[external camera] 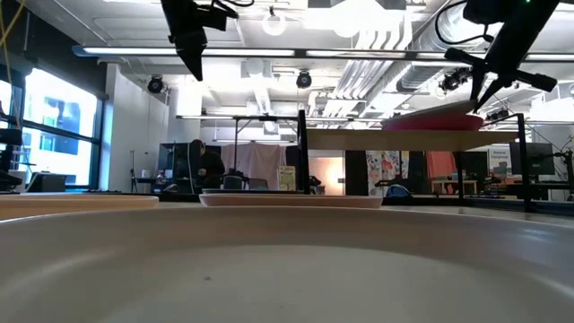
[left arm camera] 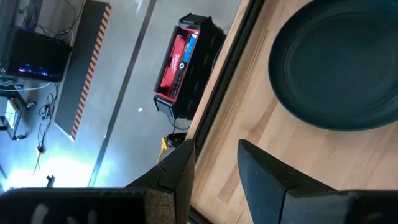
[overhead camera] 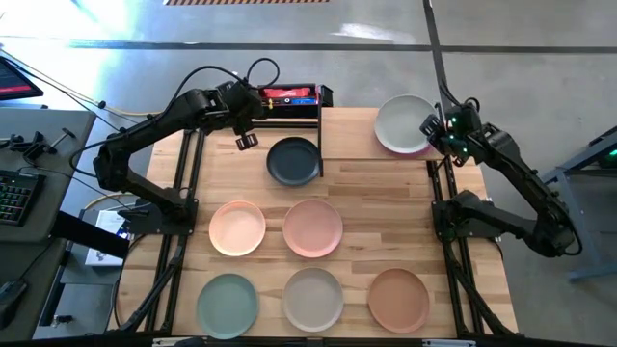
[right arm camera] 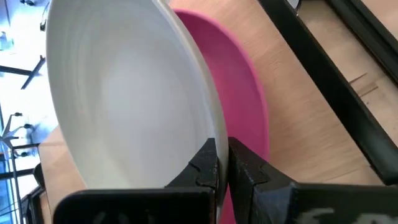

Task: Place and stack plates onto a shelf
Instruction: Stack the white plate on top of the pink plate on the shelf

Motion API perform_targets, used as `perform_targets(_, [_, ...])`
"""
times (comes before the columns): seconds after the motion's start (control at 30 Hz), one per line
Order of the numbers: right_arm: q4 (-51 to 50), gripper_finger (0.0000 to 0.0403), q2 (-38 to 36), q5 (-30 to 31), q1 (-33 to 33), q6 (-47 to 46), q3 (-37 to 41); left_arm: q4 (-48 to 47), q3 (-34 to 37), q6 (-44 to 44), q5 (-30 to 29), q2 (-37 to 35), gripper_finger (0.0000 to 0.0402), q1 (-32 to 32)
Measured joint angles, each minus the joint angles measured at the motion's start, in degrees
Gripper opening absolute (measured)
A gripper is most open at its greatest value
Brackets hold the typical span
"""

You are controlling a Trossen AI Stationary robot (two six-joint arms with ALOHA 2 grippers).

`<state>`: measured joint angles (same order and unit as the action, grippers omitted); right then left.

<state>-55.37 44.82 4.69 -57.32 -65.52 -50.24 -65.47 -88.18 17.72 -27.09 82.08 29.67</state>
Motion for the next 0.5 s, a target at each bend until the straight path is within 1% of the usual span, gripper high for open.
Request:
perform_targets(0.17, [0.0,0.0001,0.0,0.1,0.0,0.0,0.0,0.0,0.0,0.0,0.0,0.0,0.0111,0.0])
perform_targets(0.33, [0.0,0.0001,-0.3,4.3,0.0,-1.5,0.0,0.0,0.0,0.5,0.0,0.0,0.0111,0.0])
perform_targets(0.5, [0.1,0.0001,-0.2,4.0,0.0,1.6,0.0,0.0,0.0,0.5,0.0,0.0,0.0111,0.0])
